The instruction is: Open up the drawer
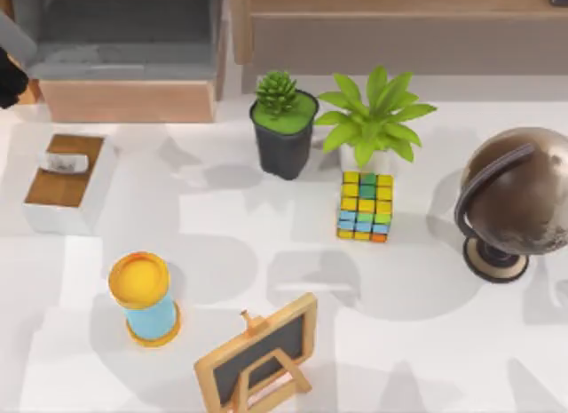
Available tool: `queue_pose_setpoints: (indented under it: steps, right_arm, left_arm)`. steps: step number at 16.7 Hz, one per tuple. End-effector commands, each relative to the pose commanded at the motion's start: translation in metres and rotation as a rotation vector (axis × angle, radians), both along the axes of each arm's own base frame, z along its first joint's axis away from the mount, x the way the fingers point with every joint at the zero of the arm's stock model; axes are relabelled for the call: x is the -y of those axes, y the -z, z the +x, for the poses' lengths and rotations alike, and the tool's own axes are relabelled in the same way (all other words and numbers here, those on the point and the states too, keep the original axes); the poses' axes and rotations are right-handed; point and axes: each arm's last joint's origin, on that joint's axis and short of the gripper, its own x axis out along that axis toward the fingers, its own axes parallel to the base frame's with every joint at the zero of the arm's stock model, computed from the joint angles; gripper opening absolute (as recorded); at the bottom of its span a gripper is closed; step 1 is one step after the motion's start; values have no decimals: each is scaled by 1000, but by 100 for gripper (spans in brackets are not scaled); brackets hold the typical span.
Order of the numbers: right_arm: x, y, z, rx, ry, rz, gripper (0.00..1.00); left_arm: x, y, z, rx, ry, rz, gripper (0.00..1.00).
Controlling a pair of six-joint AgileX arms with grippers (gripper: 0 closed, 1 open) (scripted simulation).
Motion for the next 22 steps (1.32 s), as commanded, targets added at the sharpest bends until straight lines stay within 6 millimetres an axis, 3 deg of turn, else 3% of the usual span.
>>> queue_pose_setpoints:
  steps: [4, 8, 15, 22]
  right_arm:
    - [0, 0, 0, 0, 0, 0, 100]
    - [0, 0, 0, 0, 0, 0, 100]
    - [0, 0, 0, 0, 0, 0, 100]
    - [0, 0, 0, 0, 0, 0, 100]
  left_arm:
    - [-79, 41, 17, -21, 63, 301, 100]
    - [-118, 67, 19, -16, 121, 441, 100]
    - [-121, 69, 19, -16, 130, 451, 100]
    - [-122, 70, 43, -14, 128, 453, 100]
